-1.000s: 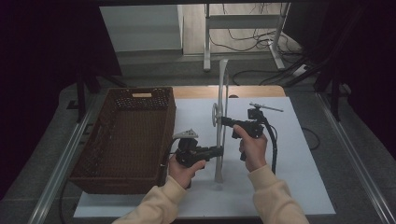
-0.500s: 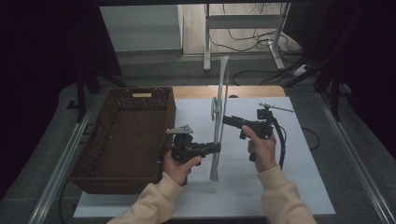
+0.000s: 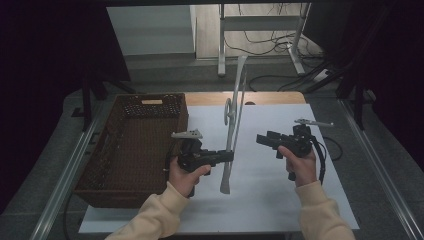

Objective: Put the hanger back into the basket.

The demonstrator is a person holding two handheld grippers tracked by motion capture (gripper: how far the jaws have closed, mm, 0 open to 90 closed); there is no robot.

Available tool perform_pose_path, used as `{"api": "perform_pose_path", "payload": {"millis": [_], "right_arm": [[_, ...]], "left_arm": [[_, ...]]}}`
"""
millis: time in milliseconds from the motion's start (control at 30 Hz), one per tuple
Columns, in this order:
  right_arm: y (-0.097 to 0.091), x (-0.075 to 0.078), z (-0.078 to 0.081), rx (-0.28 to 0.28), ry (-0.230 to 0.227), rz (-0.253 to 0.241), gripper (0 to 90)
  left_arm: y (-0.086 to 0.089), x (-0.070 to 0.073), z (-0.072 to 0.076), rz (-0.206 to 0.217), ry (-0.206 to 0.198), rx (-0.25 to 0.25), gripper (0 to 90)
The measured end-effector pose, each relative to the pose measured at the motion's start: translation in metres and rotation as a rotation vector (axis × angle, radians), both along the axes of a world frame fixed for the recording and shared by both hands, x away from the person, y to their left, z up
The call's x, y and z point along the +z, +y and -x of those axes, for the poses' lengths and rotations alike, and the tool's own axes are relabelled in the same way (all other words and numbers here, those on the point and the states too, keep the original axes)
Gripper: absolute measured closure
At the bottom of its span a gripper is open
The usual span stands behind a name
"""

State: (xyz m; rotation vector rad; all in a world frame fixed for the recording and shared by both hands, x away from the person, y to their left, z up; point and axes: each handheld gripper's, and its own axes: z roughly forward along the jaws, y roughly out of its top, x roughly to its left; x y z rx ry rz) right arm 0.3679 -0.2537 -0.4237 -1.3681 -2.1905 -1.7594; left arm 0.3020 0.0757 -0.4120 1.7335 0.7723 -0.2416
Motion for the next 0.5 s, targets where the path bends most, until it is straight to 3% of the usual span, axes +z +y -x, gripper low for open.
{"api": "perform_pose_path", "payload": {"millis": [233,500], "right_arm": [[-0.017,-0.017,0.003,0.005,-0.023,0.078,23.7],[-0.03,-0.027,0.004,0.006,-0.029,0.104,23.1]], "left_arm": [[0.022,0.023,0.007,-0.03,-0.045,-0.011,82.0],[0.049,0.035,0.001,-0.045,-0.019,-0.054,82.0]]}}
